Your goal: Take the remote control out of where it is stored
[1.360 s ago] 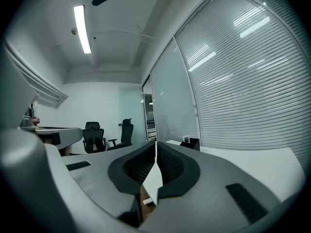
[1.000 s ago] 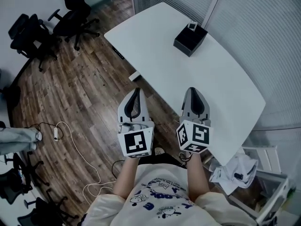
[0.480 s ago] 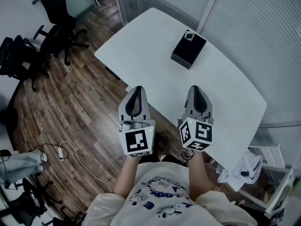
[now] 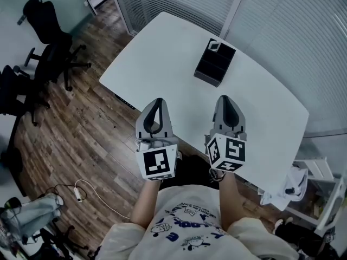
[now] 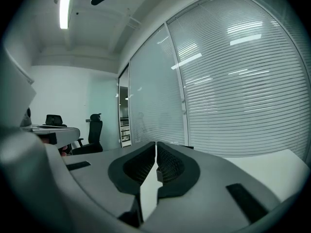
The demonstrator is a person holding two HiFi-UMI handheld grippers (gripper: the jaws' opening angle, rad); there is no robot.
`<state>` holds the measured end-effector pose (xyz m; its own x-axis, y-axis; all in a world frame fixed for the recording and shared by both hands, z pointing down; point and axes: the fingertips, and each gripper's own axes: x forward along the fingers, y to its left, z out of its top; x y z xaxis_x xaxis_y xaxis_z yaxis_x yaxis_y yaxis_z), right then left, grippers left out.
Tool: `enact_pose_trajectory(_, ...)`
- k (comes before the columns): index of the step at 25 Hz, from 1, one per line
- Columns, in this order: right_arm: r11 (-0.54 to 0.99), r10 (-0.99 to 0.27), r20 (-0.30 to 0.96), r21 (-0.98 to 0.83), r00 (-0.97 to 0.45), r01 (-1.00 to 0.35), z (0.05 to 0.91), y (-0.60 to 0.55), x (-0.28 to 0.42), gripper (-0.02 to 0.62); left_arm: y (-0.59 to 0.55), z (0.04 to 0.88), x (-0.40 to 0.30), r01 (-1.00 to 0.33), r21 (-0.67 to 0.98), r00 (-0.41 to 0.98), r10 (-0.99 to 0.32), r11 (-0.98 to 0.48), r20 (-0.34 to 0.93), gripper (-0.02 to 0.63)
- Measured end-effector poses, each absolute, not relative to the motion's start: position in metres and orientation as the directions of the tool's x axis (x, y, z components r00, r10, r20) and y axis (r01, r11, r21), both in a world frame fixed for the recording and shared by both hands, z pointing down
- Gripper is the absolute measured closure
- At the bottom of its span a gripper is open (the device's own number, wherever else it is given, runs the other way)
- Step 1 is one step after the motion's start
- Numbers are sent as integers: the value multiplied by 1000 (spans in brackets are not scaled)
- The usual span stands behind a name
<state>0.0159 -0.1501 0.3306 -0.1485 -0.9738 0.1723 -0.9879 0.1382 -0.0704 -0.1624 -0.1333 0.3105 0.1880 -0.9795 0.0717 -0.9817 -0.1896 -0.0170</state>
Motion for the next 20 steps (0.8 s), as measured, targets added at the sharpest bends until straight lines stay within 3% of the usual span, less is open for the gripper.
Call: enact_pose_trajectory(20,133,-966,221,-38,-138,-990,350,-271,44,561,-250,339,-142,-976,4,218,-967,-219,133,589)
